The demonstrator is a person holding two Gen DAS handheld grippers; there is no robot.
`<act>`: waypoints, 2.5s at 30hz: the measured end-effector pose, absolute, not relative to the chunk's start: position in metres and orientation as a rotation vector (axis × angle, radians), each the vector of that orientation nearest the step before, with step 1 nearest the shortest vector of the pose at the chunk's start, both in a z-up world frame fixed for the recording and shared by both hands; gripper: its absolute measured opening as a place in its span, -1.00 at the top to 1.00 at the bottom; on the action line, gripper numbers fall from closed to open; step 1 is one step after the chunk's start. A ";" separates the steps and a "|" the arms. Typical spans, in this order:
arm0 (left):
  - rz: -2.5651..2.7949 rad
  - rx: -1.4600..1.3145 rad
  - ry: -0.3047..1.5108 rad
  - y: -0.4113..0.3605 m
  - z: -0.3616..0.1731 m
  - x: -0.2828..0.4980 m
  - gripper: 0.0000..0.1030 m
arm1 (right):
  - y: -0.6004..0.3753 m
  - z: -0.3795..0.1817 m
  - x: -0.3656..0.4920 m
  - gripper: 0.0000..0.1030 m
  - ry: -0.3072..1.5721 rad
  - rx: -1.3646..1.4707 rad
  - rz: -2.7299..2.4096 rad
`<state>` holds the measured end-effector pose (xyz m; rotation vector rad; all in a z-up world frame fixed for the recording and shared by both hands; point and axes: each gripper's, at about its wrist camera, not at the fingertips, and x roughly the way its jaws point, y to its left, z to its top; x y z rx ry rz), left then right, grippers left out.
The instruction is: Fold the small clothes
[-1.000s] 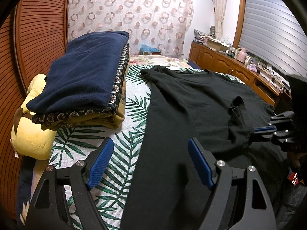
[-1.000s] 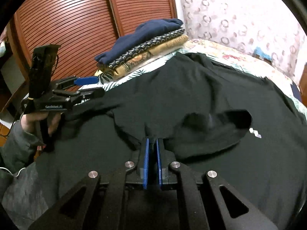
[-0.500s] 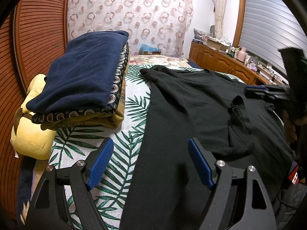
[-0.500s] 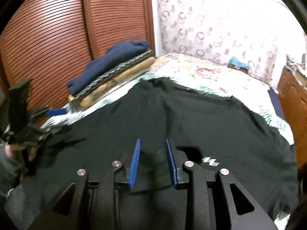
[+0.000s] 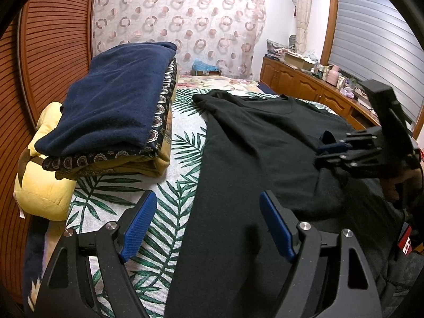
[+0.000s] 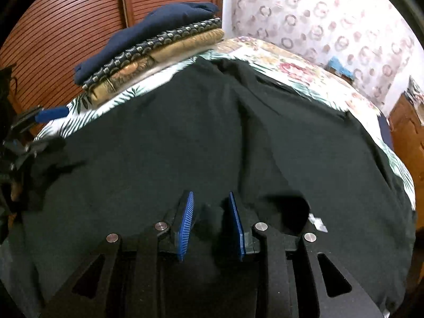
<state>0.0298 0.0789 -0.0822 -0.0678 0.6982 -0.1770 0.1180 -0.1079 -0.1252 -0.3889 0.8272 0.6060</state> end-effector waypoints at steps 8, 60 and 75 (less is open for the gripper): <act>-0.191 -0.067 0.693 0.074 -0.075 0.031 -0.56 | -0.154 -0.113 0.100 0.45 0.843 -0.341 0.495; -0.142 0.137 0.752 0.036 -0.003 0.235 0.94 | -0.193 -0.119 0.106 0.15 0.756 -0.217 0.351; -0.021 0.100 0.722 0.092 0.010 0.232 0.93 | -0.195 -0.119 0.106 0.12 0.756 -0.215 0.349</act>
